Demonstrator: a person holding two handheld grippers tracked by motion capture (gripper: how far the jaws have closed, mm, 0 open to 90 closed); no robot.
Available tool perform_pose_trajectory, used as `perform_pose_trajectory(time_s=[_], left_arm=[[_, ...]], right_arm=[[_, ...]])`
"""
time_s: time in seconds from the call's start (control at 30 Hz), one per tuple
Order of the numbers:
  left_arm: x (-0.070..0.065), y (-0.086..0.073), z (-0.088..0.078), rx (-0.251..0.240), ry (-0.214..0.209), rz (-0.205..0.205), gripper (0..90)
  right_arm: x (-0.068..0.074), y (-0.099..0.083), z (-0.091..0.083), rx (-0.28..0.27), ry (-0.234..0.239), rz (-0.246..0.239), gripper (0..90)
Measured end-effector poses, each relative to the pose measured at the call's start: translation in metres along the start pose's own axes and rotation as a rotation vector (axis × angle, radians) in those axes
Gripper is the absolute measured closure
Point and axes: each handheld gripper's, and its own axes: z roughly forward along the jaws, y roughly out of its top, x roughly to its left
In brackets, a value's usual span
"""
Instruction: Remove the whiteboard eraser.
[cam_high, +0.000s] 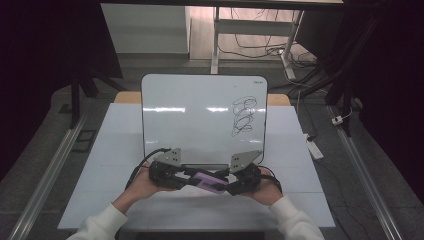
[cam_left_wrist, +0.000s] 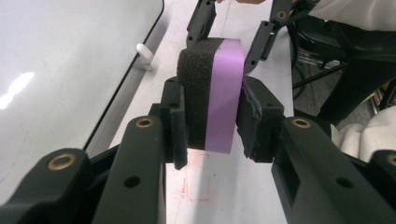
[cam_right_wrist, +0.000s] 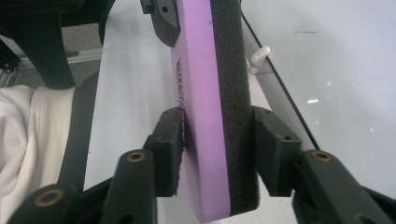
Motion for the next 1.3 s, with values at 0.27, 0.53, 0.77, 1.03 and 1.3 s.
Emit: perform_pose_trajectory(time_s=[0.27, 0.53, 0.77, 1.03, 1.3], left_arm=[[0.01, -0.003, -0.009, -0.051, 0.054, -0.128, 65.0], [0.016, -0.003, -0.008, -0.06, 0.094, -0.233, 65.0], [0.019, -0.001, -0.005, -0.082, 0.084, -0.291, 65.0], [0.019, 0.003, 0.001, -0.094, 0.065, -0.316, 64.9], [0.018, 0.007, 0.006, -0.089, 0.045, -0.32, 64.9]], right_arm=[[0.008, 0.001, -0.017, -0.103, -0.233, 0.01, 35.4], [0.035, 0.001, -0.007, -0.097, -0.452, -0.078, 32.6], [0.052, 0.004, 0.021, -0.024, -0.601, -0.202, 28.7], [0.056, 0.008, 0.035, 0.013, -0.691, -0.269, 27.0], [0.059, 0.007, 0.04, 0.05, -0.764, -0.352, 36.5]])
